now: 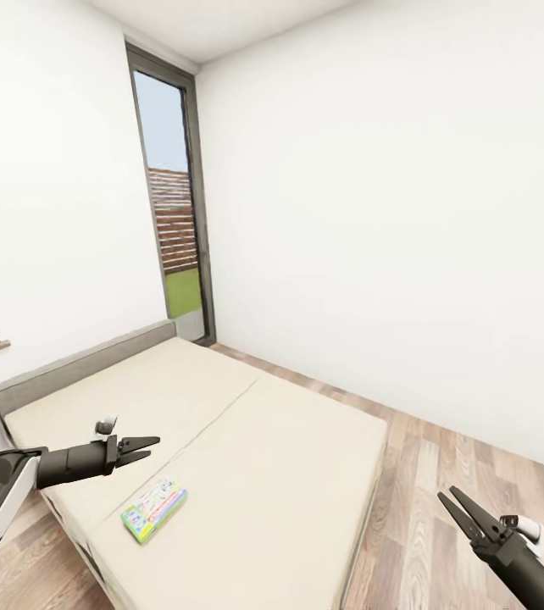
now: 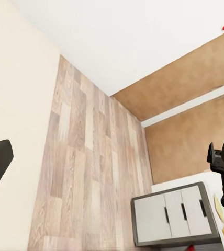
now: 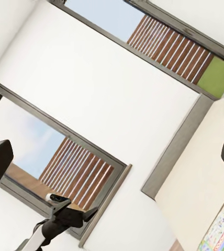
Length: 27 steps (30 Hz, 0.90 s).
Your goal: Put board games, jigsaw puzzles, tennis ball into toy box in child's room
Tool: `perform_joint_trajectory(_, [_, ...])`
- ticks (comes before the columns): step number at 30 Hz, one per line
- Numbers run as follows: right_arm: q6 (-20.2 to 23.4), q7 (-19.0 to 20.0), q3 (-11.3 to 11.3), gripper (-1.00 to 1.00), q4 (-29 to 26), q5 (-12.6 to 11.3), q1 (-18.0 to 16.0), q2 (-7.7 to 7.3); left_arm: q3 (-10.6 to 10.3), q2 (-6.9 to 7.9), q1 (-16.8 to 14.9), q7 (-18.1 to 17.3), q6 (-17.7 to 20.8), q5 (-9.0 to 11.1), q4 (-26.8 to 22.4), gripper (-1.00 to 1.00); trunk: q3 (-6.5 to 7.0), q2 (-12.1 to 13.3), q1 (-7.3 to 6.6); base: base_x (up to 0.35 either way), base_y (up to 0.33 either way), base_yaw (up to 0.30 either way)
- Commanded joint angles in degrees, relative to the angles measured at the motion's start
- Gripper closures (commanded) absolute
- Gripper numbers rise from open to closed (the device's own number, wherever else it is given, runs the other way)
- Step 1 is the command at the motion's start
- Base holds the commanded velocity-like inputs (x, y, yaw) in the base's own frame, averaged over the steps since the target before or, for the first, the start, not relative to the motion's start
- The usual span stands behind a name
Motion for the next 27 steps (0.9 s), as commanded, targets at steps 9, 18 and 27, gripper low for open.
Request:
perform_joint_trajectory(9, [1.52, -0.06, -0.15, -1.00, -0.01, -0.34, 0.02, -0.03, 0.00, 0.01, 0.00, -0.08, 0.36, 0.13, -0.03, -1.00, -0.57, -0.03, 0.02, 0.000, 0.004, -0.161])
perform_joint_trajectory(18, [1.76, -0.06, -0.37, -1.00, 0.01, -0.31, 0.02, -0.03, 0.03, 0.01, 0.00, -0.08, 0.36, 0.13, 0.00, -1.00, -1.20, -0.03, 0.02, 0.000, 0.053, -0.174])
perform_joint_trajectory(27, [1.80, -0.06, -0.41, -1.00, 0.00, -0.31, 0.02, -0.03, 0.04, 0.01, 0.00, -0.08, 0.36, 0.13, -0.03, -1.00, -1.83, -0.03, 0.02, 0.000, 0.198, -0.176])
